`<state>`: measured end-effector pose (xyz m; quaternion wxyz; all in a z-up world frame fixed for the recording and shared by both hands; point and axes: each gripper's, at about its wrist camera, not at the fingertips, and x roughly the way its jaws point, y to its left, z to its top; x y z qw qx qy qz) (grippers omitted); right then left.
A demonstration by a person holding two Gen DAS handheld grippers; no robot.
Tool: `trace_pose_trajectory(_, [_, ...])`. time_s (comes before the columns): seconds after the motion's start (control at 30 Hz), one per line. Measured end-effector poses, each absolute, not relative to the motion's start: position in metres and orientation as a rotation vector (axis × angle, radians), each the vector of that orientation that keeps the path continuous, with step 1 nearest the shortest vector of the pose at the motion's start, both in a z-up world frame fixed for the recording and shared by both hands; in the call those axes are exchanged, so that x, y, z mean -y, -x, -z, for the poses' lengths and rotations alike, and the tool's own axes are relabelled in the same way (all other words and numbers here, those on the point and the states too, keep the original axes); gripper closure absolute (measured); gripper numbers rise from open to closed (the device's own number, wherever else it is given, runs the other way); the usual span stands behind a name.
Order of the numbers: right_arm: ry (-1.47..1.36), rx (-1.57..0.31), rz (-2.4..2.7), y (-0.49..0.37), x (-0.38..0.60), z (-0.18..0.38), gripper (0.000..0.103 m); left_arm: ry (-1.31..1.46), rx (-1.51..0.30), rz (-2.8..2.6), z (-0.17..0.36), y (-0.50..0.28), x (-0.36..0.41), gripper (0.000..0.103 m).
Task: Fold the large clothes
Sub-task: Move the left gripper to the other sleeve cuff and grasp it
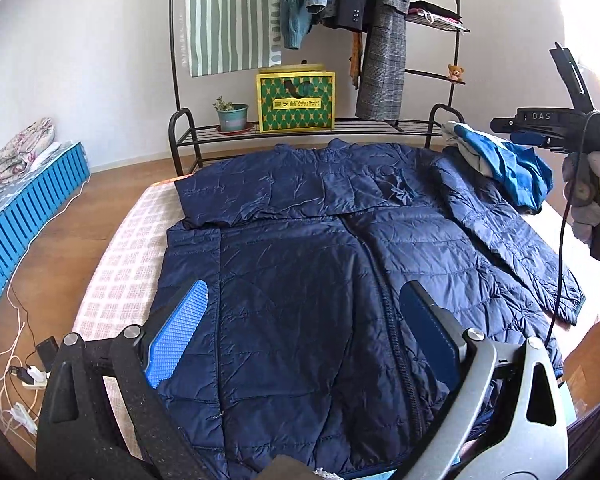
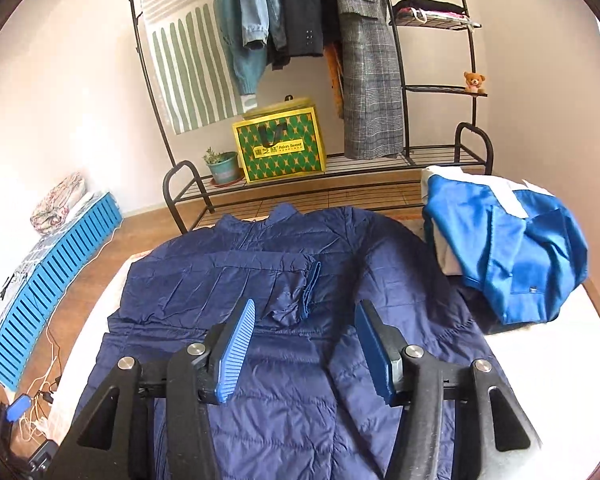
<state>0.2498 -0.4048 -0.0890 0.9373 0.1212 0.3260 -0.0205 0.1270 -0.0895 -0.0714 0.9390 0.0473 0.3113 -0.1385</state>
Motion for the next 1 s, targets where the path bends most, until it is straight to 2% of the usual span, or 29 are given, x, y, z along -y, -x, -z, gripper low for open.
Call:
trace_pose_trajectory(0.07, [-0.240, -0.653, 0.061, -0.226, 0.412, 0.081, 0.048, -0.098, -0.626, 0.322, 0.069, -0.122, 0.101, 0.004])
trace_pose_trajectory(0.17, [-0.222, -0.637, 0.096, -0.190, 0.422, 0.074, 0.041, -0.090, -0.615, 0.384, 0.066, -0.115, 0.119, 0.004])
trace_pose_trajectory(0.4, [-0.208, -0.597, 0.210, -0.110, 0.462, 0.080, 0.032, -0.075, -0.619, 0.524, 0.061, -0.101, 0.171, 0.005])
trace_pose_trajectory(0.57, [-0.311, -0.591, 0.291, -0.065, 0.515, 0.097, 0.032, -0.106, -0.679, 0.671, 0.066, -0.091, 0.233, 0.011])
trace_pose_trajectory(0.8, [-0.387, -0.577, 0.397, -0.014, 0.575, 0.123, 0.032, -0.167, -0.789, 0.853, 0.087, -0.075, 0.335, 0.033])
trace_pose_trajectory(1.0, [-0.412, -0.612, 0.447, 0.004, 0.607, 0.143, 0.032, -0.258, -0.889, 0.994, 0.117, -0.059, 0.419, 0.034])
